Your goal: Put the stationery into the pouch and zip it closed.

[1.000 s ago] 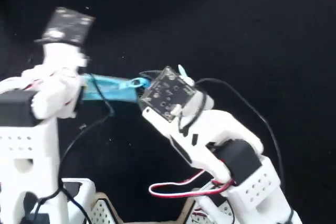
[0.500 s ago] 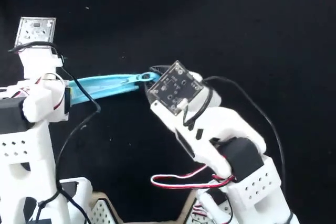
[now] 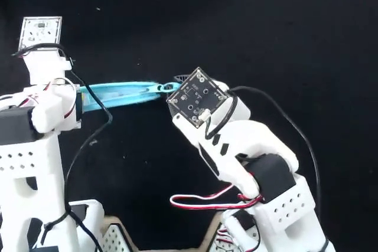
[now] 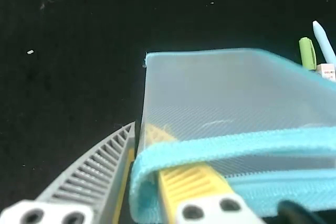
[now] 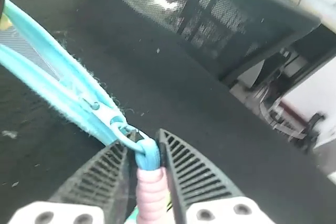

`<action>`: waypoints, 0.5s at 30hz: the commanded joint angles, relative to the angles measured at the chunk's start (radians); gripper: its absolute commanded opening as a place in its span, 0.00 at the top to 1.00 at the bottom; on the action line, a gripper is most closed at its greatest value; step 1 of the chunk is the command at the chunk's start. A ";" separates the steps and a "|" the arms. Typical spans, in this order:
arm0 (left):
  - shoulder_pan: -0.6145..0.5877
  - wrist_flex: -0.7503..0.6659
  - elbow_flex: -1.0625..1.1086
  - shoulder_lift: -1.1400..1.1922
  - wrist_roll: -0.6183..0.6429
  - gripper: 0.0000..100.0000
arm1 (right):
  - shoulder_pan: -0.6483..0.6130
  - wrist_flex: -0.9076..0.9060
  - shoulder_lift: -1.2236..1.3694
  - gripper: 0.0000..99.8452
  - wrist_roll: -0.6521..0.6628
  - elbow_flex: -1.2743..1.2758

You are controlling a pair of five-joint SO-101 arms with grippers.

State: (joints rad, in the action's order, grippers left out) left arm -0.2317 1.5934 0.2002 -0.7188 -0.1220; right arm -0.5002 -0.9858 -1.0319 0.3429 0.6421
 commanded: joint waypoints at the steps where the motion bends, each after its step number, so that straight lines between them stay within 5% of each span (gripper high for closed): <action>1: -0.019 -0.063 0.035 -0.002 0.023 0.97 | 0.015 -0.077 0.002 0.79 -0.124 -0.035; 15: -0.018 -0.227 0.272 -0.011 0.066 0.97 | 0.084 -0.376 0.182 0.86 -0.158 -0.320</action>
State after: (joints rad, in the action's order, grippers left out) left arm -0.2394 1.3832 0.4058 -0.7373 -0.0790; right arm -0.4710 -1.3510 -0.9582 0.1941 0.3644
